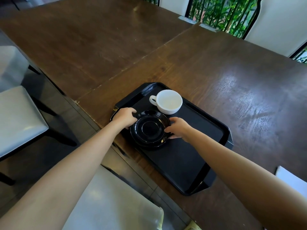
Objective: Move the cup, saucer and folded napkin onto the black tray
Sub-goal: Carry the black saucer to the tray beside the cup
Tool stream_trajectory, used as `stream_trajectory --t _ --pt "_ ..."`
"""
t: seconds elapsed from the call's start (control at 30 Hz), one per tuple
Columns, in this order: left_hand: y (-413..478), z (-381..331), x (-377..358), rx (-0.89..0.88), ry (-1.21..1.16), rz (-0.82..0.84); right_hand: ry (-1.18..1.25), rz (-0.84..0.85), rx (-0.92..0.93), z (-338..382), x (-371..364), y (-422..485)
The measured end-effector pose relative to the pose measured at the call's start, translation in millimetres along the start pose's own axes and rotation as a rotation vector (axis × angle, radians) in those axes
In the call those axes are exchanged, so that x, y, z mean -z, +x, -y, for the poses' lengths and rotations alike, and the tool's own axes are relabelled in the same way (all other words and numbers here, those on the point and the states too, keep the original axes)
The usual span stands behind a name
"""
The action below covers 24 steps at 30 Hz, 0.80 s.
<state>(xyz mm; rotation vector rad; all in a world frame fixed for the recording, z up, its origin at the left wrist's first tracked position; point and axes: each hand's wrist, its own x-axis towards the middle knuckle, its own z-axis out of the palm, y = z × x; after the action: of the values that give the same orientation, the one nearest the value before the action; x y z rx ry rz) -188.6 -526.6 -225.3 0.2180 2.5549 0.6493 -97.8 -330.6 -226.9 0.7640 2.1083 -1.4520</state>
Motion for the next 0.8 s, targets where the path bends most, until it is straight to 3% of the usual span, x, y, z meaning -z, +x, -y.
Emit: stream_trajectory --t 0.33,0.8 --pt "-15.2 -41.5 15.8 -0.174 0.218 -0.064 -0.17 0.001 0.001 -9.4 38.3 -15.9" --pt "-61.7 -183.1 -60.8 -0.527 0.386 0.383 -0.293 0.02 -0.06 -82.4 159.4 -106.4"
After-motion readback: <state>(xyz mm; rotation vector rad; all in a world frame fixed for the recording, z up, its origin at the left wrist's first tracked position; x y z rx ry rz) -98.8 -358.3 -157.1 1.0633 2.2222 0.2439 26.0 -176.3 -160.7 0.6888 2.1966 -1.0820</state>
